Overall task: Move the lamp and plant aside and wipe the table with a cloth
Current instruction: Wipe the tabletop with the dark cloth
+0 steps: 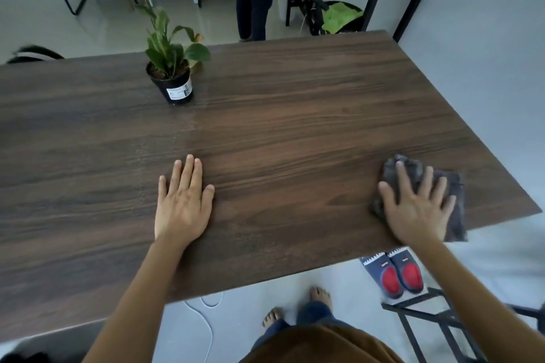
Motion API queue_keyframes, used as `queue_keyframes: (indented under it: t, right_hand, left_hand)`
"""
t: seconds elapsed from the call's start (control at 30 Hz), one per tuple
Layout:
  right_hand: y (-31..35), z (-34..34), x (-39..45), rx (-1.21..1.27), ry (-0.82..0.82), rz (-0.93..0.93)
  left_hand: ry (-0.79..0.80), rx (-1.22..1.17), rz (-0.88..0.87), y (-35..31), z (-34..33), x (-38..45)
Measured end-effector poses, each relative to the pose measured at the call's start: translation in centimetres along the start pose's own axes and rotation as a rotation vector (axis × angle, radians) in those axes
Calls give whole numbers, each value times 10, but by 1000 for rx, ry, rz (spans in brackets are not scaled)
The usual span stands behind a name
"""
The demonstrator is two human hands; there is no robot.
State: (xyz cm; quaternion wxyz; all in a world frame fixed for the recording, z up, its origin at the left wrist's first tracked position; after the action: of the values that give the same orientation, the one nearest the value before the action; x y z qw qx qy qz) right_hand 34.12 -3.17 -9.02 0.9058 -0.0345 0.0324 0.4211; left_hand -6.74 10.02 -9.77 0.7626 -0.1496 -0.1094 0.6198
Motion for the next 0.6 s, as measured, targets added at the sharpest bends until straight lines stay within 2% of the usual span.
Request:
queue_keyframes:
  t: [0.07, 0.17, 0.23, 0.3, 0.37, 0.43, 0.5, 0.6]
  right_hand:
    - [65, -2, -39, -3, -68, 165]
    - [162, -9, -122, -11, -90, 650]
    - [182, -8, -153, 6, -54, 897]
    - [150, -5, -145, 54, -70, 977]
    - [86, -7, -106, 49, -49, 848]
    - [4, -6, -48, -7, -83, 526]
    - [-69, -2, 9, -62, -30, 188]
    - [-108, 10, 62, 27, 92, -141]
  left_hand:
    - [-6, -11, -3, 1, 0, 0]
    - [18, -18, -4, 4, -2, 1]
    - [31, -17, 8, 7, -4, 1]
    - [33, -12, 42, 9, -4, 2]
    - [43, -19, 88, 3, -4, 5]
    - [52, -71, 142, -10, -6, 8]
    - [37, -99, 134, -32, -9, 13]
    - [0, -89, 15, -74, -13, 26]
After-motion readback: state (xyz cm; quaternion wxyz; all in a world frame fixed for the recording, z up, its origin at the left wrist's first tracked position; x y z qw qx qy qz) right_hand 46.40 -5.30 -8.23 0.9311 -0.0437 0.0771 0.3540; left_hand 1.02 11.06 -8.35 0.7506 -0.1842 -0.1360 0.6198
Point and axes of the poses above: each hand's wrist, its own x-axis towards the middle knuckle, its own z-axis out of the back of the hand, y = z × x, the point moved 6 cm from there along x, towards the middle knuckle, and after that the axes turned 10 degrees about -x, right-handed, at the moved point
